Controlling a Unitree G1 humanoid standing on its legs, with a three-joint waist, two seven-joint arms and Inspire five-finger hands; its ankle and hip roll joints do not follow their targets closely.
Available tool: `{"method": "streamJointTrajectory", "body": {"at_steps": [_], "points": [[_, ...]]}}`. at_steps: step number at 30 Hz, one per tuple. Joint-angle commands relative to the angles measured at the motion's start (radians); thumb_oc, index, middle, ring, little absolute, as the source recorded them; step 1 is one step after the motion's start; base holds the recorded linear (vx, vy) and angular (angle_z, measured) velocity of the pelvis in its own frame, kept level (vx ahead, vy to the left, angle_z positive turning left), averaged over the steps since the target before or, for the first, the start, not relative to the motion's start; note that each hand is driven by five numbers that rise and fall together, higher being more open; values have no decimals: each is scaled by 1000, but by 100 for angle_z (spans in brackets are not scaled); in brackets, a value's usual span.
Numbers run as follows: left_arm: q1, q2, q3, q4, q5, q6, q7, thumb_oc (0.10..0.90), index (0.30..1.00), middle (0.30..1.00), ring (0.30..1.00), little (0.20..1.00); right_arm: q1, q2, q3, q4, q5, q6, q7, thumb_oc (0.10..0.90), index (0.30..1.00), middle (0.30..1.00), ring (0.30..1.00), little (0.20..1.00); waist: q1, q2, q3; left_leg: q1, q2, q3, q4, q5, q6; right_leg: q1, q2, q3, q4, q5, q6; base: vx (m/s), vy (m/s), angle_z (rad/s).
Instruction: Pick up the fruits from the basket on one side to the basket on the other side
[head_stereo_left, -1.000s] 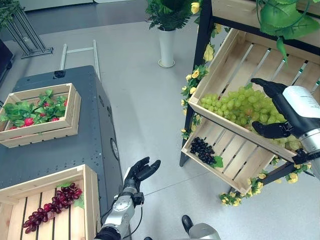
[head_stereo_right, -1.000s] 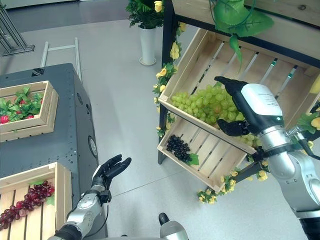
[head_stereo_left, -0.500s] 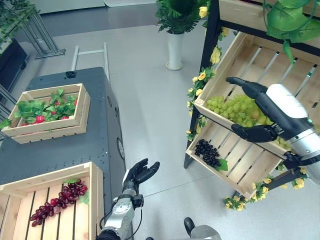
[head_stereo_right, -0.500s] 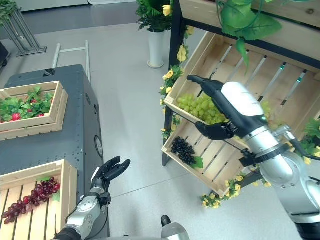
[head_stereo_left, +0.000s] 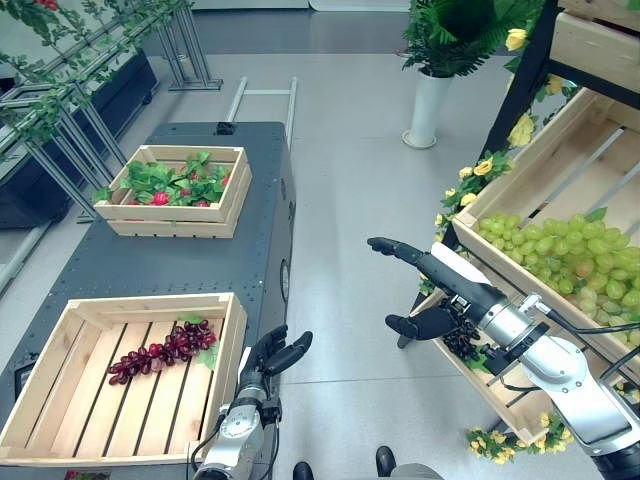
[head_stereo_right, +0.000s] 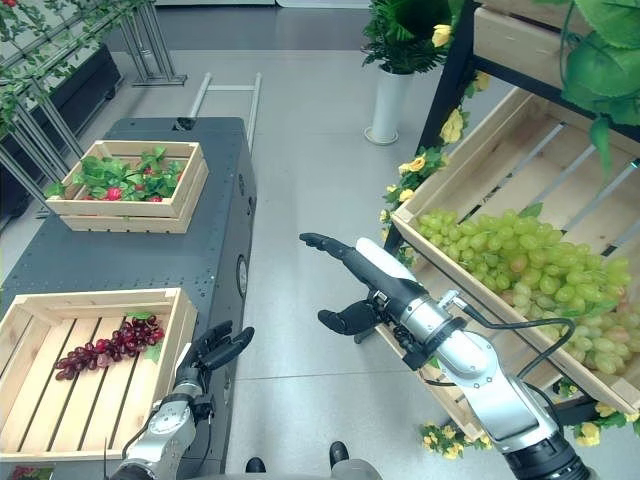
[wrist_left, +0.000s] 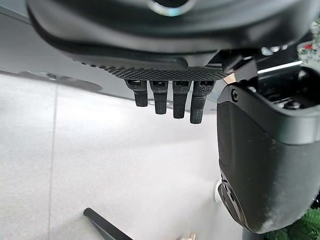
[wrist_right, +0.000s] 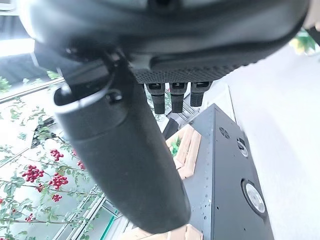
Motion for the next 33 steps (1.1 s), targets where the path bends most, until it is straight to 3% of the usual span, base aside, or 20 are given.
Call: {"method": "streamJointTrajectory", "body": {"at_steps": [1,5,13,17,21,24,29,33], "points": [[-86,58,10,-99,25,-138,0,800,900,900,900,900,-96,38,10,-17,91,-58,-5,800,900,900,900,900,35,-19,-17,40,-1,-37,10,-102,3,15,-55,-55,6,18,4,-12,-36,11],[-85,74,12,-115,97,-159,44,800,900,900,900,900,-91,65,53,16,122,-39,-6,800,900,900,900,900,54,-19,-17,31,-6,-61,10,-96,5,21,-58,-75,6,12,0,-8,-44,15],[-85,163,29,-223,243,-124,60,800,900,900,900,900,-74,104,123,145,118,-14,-48,800,900,900,900,900,99,-7,-2,12,-13,-114,10,-80,6,35,-67,-124,6,4,-8,1,-18,23],[-70,272,80,-316,344,-74,78,800,900,900,900,900,-59,94,127,194,144,8,-51,800,900,900,900,900,120,6,10,4,-19,-146,10,-67,5,46,-71,-147,7,-2,-11,23,14,18],[-64,343,169,-354,274,-75,84,800,900,900,900,900,-51,94,134,234,148,9,-59,800,900,900,900,900,139,15,20,-3,-26,-172,10,-58,4,51,-77,-171,14,-10,-13,21,20,22],[-76,399,234,-366,315,-104,156,800,900,900,900,900,-66,101,164,265,139,18,-77,800,900,900,900,900,159,21,34,-7,-34,-200,10,-50,3,57,-83,-193,22,-19,-19,19,24,25],[-129,500,266,-308,411,-69,216,800,900,900,900,900,-93,93,204,273,133,33,-66,800,900,900,900,900,170,31,39,-15,-44,-224,10,-44,2,60,-89,-216,35,-30,-17,26,46,20],[-229,585,181,-157,507,-6,238,800,900,900,900,900,-131,74,245,274,146,54,-51,800,900,900,900,900,162,41,47,-23,-45,-228,10,-38,3,46,-90,-222,64,-43,-16,33,81,14]]}}
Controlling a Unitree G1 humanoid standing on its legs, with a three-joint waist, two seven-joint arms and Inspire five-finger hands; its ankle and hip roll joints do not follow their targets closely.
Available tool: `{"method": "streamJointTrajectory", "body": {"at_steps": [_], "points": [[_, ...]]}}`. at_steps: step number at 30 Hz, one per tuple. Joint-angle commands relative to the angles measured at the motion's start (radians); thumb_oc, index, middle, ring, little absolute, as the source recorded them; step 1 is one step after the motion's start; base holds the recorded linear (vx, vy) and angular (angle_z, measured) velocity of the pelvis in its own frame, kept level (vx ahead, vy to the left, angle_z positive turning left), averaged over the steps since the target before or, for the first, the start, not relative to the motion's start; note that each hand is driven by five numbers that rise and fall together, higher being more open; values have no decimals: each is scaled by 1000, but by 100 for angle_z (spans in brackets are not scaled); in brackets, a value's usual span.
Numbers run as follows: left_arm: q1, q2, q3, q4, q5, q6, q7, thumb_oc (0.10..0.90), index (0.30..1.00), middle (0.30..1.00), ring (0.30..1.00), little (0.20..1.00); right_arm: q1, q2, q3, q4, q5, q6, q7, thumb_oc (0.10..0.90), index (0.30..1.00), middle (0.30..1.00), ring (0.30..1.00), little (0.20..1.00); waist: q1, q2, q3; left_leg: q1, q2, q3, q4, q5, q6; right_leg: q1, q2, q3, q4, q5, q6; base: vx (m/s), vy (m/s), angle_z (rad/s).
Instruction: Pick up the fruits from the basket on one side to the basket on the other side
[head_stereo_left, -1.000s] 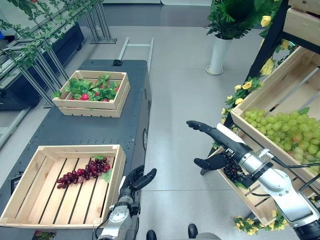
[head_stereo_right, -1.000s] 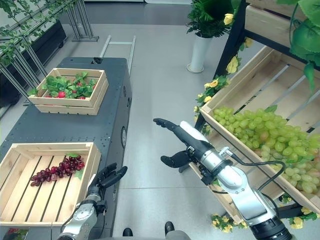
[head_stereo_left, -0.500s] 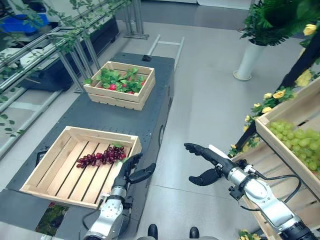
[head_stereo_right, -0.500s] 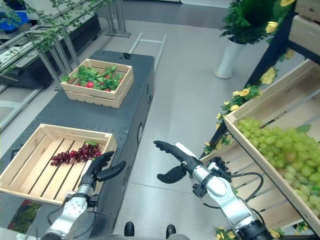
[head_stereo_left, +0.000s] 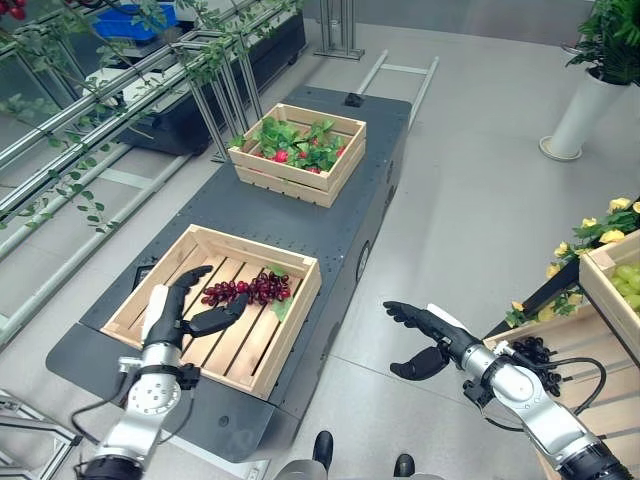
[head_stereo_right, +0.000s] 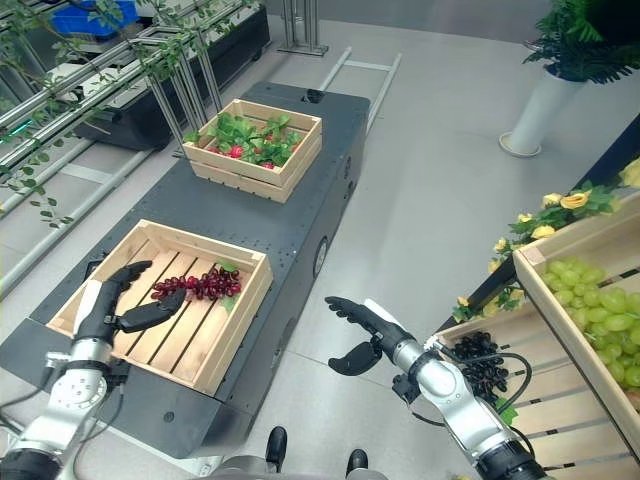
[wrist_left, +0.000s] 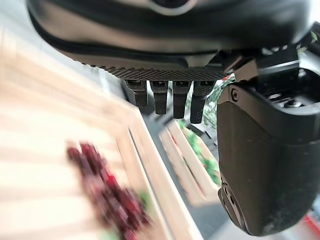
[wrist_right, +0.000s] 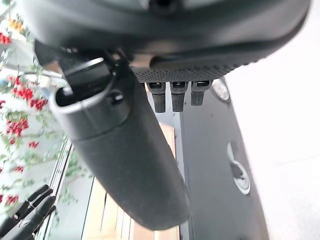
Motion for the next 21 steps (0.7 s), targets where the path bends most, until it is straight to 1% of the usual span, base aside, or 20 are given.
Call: {"method": "streamJointTrajectory", "body": {"at_steps": [1,2,3,6,7,8,9,10,11,12,13,14,15,16,17,19,21], "points": [[-222,113,-4,54,77,11,67,800,900,900,900,900,-114,-19,38,-77,75,-39,-37,800,900,900,900,900,-6,-21,5,33,-21,-10,9,-78,8,-8,-74,-5,73,-4,-11,22,72,5],[-234,118,-14,68,85,24,68,800,900,900,900,900,-117,-22,39,-78,79,-37,-35,800,900,900,900,900,-7,-19,8,31,-21,-10,9,-78,8,-13,-74,-4,80,-6,-11,24,102,6],[-266,130,-37,108,116,58,60,800,900,900,900,900,-125,-25,45,-75,86,-29,-30,800,900,900,900,900,-12,-16,20,26,-21,-10,9,-76,11,-27,-75,2,100,-14,-11,16,115,8],[-326,135,-68,184,142,82,71,800,900,900,900,900,-151,-28,62,-62,82,-23,-20,800,900,900,900,900,-23,-11,56,16,-17,-5,9,-69,15,-63,-73,20,149,-31,-14,-17,142,5],[-365,138,-84,207,147,103,87,800,900,900,900,900,-172,-33,71,-55,75,-27,-16,800,900,900,900,900,-29,-12,94,-1,-11,4,16,-61,18,-98,-72,27,202,-52,-18,-125,146,-6],[-391,140,-89,220,161,107,116,800,900,900,900,900,-188,-36,78,-50,69,-25,-12,800,900,900,900,900,-32,-16,121,-21,-7,12,33,-58,19,-126,-71,31,236,-61,-20,-159,142,-10],[-413,136,-92,243,165,101,142,800,900,900,900,900,-205,-34,87,-40,58,-19,-10,800,900,900,900,900,-33,-21,141,-37,-5,19,51,-58,18,-147,-70,31,262,-67,-22,-133,67,-9],[-430,136,-99,261,159,95,153,800,900,900,900,900,-214,-34,94,-28,52,-28,-14,800,900,900,900,900,-34,-24,154,-47,-5,21,65,-60,17,-158,-71,30,275,-66,-21,-105,84,-7],[-475,133,-118,296,151,96,181,800,900,900,900,900,-241,-38,112,-1,46,-34,-13,800,900,900,900,900,-38,-32,192,-62,-2,29,92,-64,17,-179,-71,30,303,-70,-23,-64,70,-7],[-480,131,-119,299,153,97,185,800,900,900,900,900,-244,-38,114,0,47,-35,-15,800,900,900,900,900,-38,-34,197,-65,-2,32,99,-66,16,-182,-72,31,307,-71,-24,-105,105,-9],[-511,121,-126,319,159,93,205,800,900,900,900,900,-274,-46,126,7,65,-36,-20,800,900,900,900,900,-39,-48,233,-95,-1,45,145,-76,15,-203,-73,34,334,-78,-23,-122,98,-13],[-534,123,-128,342,153,72,226,800,900,900,900,900,-295,-55,127,14,71,-42,-18,800,900,900,900,900,-40,-56,257,-118,-1,53,165,-79,13,-219,-70,37,349,-82,-27,-123,101,-16],[-541,124,-129,346,153,71,229,800,900,900,900,900,-298,-55,128,16,71,-44,-19,800,900,900,900,900,-41,-57,261,-122,-1,55,169,-80,13,-223,-69,37,353,-85,-28,-126,140,-13],[-587,127,-139,367,169,68,249,800,900,900,900,900,-321,-61,132,25,65,-49,-24,800,900,900,900,900,-47,-62,287,-154,-3,72,205,-85,11,-250,-64,37,383,-100,-36,-127,112,-9],[-606,129,-144,372,176,69,256,800,900,900,900,900,-334,-66,132,24,65,-49,-27,800,900,900,900,900,-47,-64,301,-175,-5,76,226,-87,11,-270,-63,39,402,-102,-38,-214,160,-13],[-668,151,-154,385,200,79,267,800,900,900,900,900,-384,-85,128,18,63,-26,-20,800,900,900,900,900,-53,-72,343,-252,-11,93,316,-103,10,-346,-61,45,491,-122,-48,-202,142,-9],[-704,163,-169,399,206,87,283,800,900,900,900,900,-402,-95,127,13,59,-3,-17,800,900,900,900,900,-61,-76,344,-311,-10,106,380,-124,11,-404,-62,48,548,-144,-56,-103,135,1]]}}
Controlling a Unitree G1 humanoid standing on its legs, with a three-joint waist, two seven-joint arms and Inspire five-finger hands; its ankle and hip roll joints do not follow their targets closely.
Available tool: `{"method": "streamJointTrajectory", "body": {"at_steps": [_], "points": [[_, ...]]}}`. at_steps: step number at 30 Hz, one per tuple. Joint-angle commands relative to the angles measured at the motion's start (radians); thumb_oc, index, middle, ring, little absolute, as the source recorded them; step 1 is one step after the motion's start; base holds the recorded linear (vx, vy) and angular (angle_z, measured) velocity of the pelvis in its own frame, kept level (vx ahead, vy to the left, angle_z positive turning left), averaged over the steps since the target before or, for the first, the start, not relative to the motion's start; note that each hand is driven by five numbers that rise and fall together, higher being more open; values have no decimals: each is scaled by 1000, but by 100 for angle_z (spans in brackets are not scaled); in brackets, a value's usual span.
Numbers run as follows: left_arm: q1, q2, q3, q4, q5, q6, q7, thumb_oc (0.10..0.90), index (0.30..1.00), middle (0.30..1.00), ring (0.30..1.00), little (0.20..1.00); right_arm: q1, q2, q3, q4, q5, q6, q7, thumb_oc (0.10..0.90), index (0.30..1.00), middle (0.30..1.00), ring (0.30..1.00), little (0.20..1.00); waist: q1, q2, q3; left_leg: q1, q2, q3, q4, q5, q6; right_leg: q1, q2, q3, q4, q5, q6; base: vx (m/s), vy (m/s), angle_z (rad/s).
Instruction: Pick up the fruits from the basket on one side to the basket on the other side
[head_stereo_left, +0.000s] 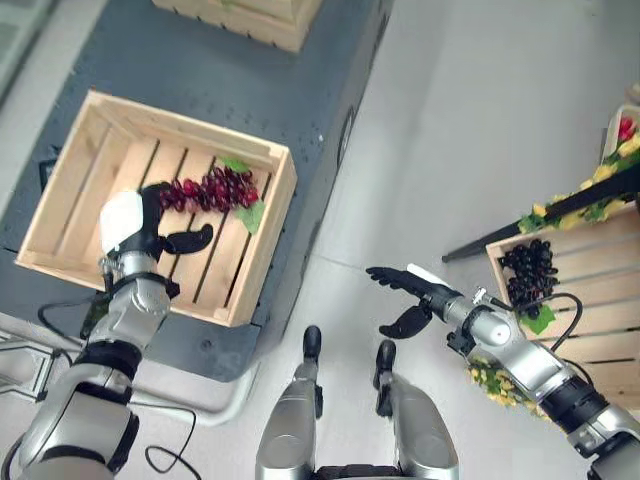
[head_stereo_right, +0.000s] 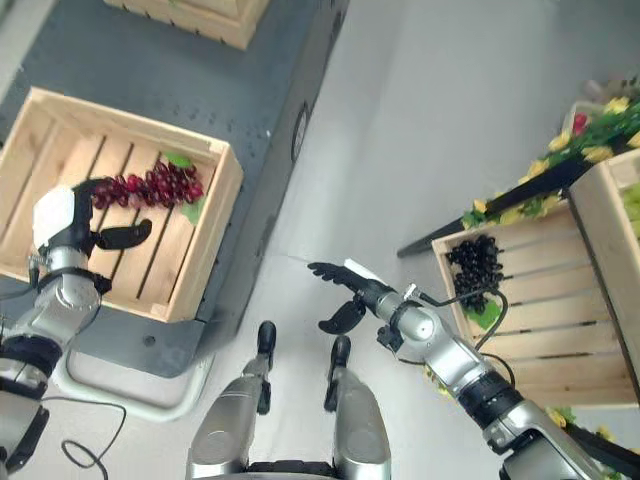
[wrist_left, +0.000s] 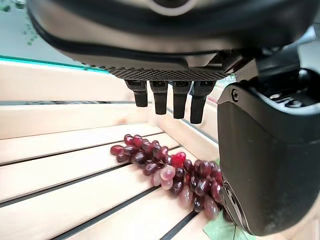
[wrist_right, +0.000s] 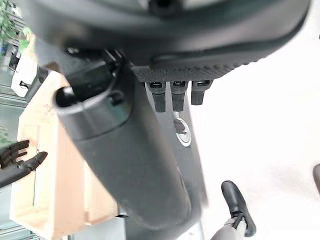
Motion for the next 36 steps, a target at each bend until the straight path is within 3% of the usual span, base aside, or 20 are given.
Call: {"method": "streamJointTrajectory", "body": {"at_steps": [1,8,14,20,27,36], "points": [[-89,114,51,14,29,-22,126,800,900,900,900,900,-35,-50,-17,-107,28,-30,-14,800,900,900,900,900,-24,0,-12,-54,13,42,241,-150,-9,-52,-13,27,236,-93,-62,-74,211,1],[-223,185,12,3,65,67,192,800,900,900,900,900,-5,-94,-68,-106,11,-5,13,800,900,900,900,900,-56,-2,-12,-259,21,56,443,-222,0,-252,-17,54,425,-163,-98,-27,151,4],[-331,214,-41,0,62,124,210,800,900,900,900,900,-25,-103,-57,-95,0,-3,9,800,900,900,900,900,-64,-2,-12,-352,23,66,497,-242,12,-351,-14,65,481,-171,-103,-18,94,-1],[-406,242,-83,9,29,138,177,800,900,900,900,900,-39,-108,-47,-73,-4,-8,-3,800,900,900,900,900,-73,-1,-12,-374,26,79,492,-243,18,-390,-2,82,485,-159,-98,12,68,-2],[-465,274,-120,8,15,115,74,800,900,900,900,900,-7,-106,-65,-82,-1,-35,-24,800,900,900,900,900,-83,-17,-12,-377,33,104,470,-250,27,-402,16,94,444,-118,-74,24,22,-6],[-514,299,-159,70,-5,148,7,800,900,900,900,900,34,-96,-79,-85,-6,-50,-25,800,900,900,900,900,-95,-39,-12,-378,35,112,452,-254,34,-393,27,98,364,-70,-51,32,23,-5]]}}
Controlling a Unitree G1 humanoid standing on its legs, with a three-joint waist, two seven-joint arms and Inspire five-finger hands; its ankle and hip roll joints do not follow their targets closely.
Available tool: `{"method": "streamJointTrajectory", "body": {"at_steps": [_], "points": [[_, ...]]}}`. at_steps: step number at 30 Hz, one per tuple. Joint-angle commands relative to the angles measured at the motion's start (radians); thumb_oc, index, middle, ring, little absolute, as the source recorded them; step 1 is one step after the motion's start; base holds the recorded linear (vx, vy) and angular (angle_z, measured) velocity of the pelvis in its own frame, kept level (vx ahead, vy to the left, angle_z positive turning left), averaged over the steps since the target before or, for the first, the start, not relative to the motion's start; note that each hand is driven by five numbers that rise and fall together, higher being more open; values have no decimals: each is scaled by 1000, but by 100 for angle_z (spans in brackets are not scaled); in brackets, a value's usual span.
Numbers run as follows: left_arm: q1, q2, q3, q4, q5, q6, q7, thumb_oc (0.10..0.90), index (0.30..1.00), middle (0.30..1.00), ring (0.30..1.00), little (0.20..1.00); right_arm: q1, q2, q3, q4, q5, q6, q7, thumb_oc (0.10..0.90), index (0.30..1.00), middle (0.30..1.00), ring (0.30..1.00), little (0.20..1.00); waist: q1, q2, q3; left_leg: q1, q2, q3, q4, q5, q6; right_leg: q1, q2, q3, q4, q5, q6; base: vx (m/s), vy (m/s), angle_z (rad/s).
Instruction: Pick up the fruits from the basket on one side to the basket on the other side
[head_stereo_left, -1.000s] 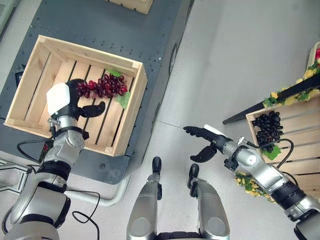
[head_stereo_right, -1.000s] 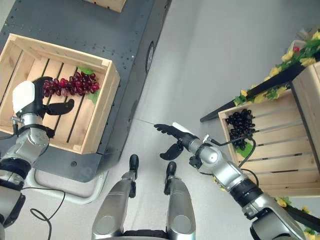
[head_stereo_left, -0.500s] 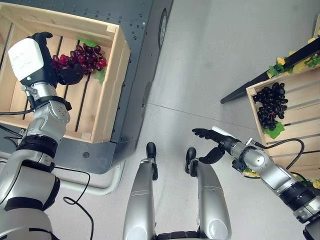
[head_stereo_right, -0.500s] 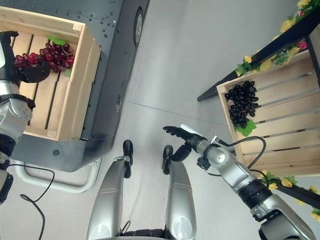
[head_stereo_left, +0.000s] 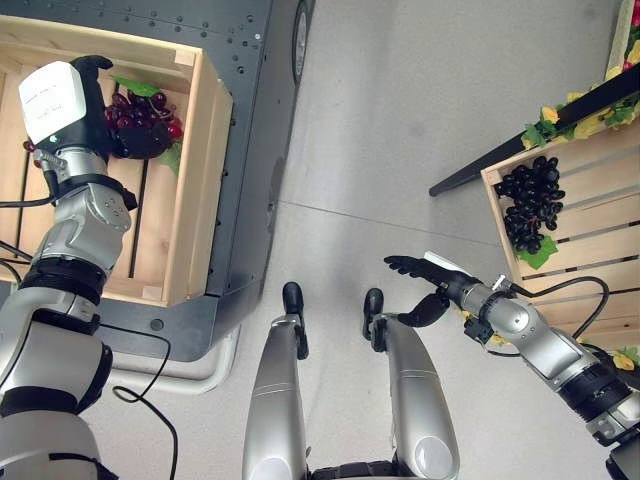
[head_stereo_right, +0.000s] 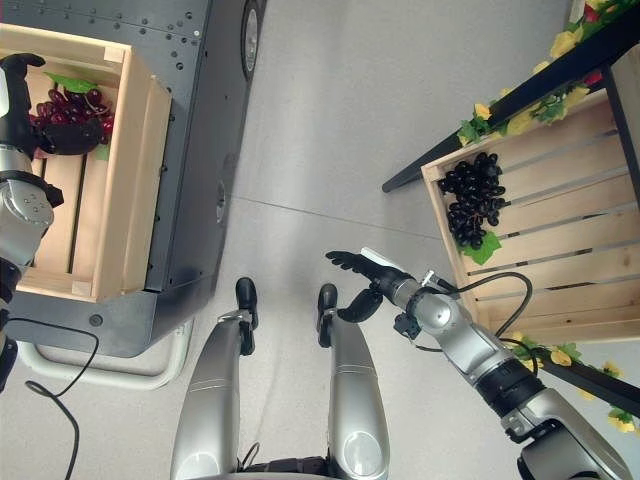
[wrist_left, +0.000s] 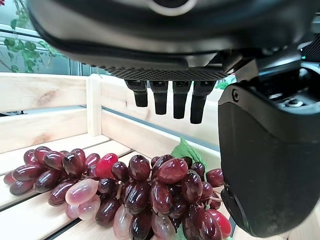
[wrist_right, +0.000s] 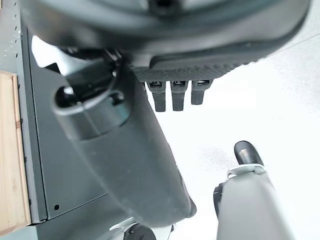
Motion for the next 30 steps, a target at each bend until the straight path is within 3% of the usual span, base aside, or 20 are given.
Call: {"method": "streamJointTrajectory", "body": {"at_steps": [1,11,17,25,26,27,28,30], "points": [[-149,149,-3,18,-15,22,2,800,900,900,900,900,35,-12,-71,-77,-2,-87,-33,800,900,900,900,900,8,-12,-13,123,-12,63,-75,-60,45,75,22,29,-79,87,-16,0,0,0],[-277,171,-126,192,30,98,-146,800,900,900,900,900,63,13,-54,-80,16,-146,-90,800,900,900,900,900,-7,-82,-13,96,3,65,-112,-54,48,73,41,9,-176,158,18,-8,-36,-6],[-292,168,-172,257,40,138,-265,800,900,900,900,900,57,30,-34,-51,21,-185,-113,800,900,900,900,900,-2,-93,-13,87,1,59,-110,-56,53,72,40,-7,-176,168,23,-16,-43,6],[-296,141,-174,320,-20,111,-513,800,900,900,900,900,34,61,-25,-43,23,-183,-132,800,900,900,900,900,6,-100,-13,107,-3,49,-124,-59,55,92,35,-23,-178,177,31,-7,-45,6],[-286,140,-174,324,-7,108,-549,664,695,695,695,695,34,65,-29,-41,19,-186,-132,800,900,900,900,900,7,-99,-13,108,-4,47,-126,-57,56,94,34,-25,-179,178,32,-13,-31,6],[-278,140,-172,324,-2,109,-568,562,542,542,542,542,33,66,-33,-42,19,-186,-129,800,900,900,900,900,8,-98,-13,111,-5,46,-128,-57,56,97,34,-26,-181,179,32,-10,-27,4],[-267,140,-172,325,13,112,-595,400,300,300,300,300,32,66,-35,-46,19,-182,-128,800,900,900,900,900,9,-97,-13,115,-7,45,-130,-57,57,100,34,-27,-183,180,33,0,0,0],[-256,143,-181,336,54,122,-656,400,300,300,300,300,30,64,-38,-54,20,-179,-125,800,900,900,900,900,9,-94,-13,123,-6,48,-134,-57,59,105,33,-27,-181,181,33,0,0,0]]}}
